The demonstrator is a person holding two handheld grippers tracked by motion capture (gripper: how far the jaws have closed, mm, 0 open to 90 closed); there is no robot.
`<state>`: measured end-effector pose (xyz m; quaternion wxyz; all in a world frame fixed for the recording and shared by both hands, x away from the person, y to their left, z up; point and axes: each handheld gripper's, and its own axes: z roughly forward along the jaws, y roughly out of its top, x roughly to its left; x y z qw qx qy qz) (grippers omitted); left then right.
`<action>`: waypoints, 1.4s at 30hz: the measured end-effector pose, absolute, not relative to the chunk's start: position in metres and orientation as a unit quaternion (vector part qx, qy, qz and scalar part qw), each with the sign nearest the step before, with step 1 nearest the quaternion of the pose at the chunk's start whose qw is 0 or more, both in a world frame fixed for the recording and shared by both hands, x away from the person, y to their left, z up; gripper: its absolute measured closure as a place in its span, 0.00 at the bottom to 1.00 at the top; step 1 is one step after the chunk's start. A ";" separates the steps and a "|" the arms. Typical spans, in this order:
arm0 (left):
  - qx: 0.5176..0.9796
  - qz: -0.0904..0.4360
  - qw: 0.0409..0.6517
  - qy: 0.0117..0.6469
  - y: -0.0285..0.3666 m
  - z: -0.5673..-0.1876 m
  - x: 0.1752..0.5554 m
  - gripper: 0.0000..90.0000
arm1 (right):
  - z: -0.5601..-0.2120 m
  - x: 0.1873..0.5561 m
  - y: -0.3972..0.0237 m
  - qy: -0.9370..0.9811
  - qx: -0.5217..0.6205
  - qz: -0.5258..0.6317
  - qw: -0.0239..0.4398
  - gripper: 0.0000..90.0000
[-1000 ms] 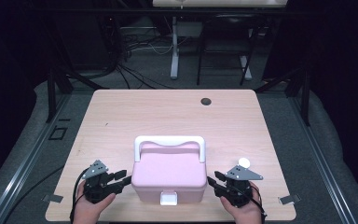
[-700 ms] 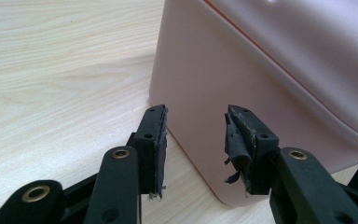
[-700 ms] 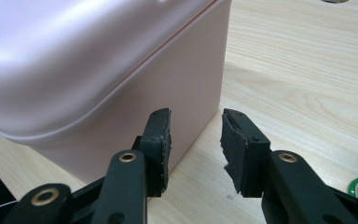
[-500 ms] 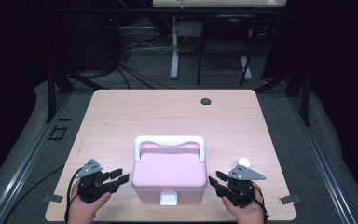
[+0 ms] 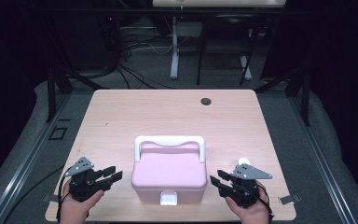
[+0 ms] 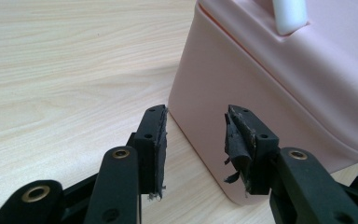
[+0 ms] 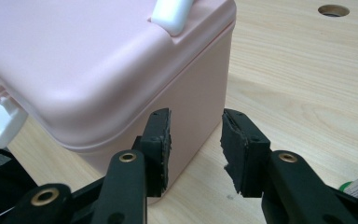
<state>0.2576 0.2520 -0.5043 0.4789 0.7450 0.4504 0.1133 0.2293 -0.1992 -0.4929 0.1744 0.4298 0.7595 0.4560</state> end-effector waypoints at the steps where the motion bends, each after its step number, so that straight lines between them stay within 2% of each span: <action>1: 0.746 0.113 0.479 0.449 0.252 -0.502 0.257 0.65 | -0.491 0.229 -0.200 0.759 0.430 0.457 0.174 0.69; 5: 0.749 0.108 0.481 0.443 0.251 -0.494 0.257 0.63 | -0.483 0.229 -0.203 0.748 0.434 0.481 0.145 0.69; 25: 0.753 0.101 0.491 0.427 0.234 -0.458 0.274 0.58 | -0.449 0.245 -0.185 0.757 0.411 0.481 0.165 0.66; 42: 0.765 0.079 0.488 0.412 0.209 -0.450 0.293 0.57 | -0.446 0.267 -0.173 0.754 0.427 0.475 0.155 0.62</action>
